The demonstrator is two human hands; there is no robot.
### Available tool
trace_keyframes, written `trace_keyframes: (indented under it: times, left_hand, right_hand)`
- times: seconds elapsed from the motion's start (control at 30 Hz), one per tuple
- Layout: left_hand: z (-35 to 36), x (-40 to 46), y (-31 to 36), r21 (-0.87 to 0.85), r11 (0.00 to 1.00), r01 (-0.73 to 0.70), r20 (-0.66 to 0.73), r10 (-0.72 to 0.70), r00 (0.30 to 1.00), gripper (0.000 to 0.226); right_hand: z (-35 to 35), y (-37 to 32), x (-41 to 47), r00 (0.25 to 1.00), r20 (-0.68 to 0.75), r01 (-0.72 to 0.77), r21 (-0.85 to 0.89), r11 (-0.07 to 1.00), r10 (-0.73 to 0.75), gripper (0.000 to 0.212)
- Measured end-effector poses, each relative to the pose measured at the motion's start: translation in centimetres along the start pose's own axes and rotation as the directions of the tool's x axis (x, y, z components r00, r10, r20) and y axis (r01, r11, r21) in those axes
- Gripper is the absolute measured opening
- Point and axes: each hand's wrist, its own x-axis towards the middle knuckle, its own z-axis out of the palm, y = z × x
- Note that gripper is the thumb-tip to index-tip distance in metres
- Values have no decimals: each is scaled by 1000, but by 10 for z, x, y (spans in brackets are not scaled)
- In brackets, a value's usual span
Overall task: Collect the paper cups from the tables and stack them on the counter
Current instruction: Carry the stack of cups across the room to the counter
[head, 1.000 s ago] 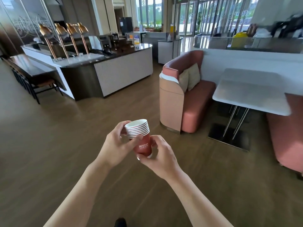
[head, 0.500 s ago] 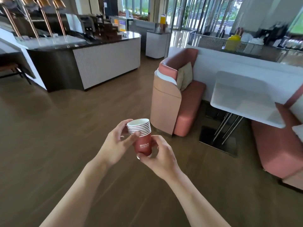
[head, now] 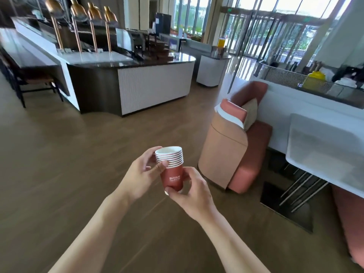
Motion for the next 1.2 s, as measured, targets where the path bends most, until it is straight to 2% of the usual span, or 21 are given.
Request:
trace_keyframes:
  times: [0.27,0.53,0.87,1.2]
  left_hand:
    - [-39,61,-27,38,999,21,-75,-18,997,76]
    - [-46,164,-47,80,996,33,-154,-21,988,74]
    - [-22,328,-60,146,987,65,-182,-38,983,71]
    - [13,436,-66,205,975,83,-161,-50,986,63]
  right_hand:
    - [41,10,76,996,69,49,33,998,-51,46]
    - [64,50,188,991,90,94,79,992,-101,46]
    - [59,124,348,989,104,91,131,987,-105,47]
    - [44,181,444,991,90,85,177,980,-102,49]
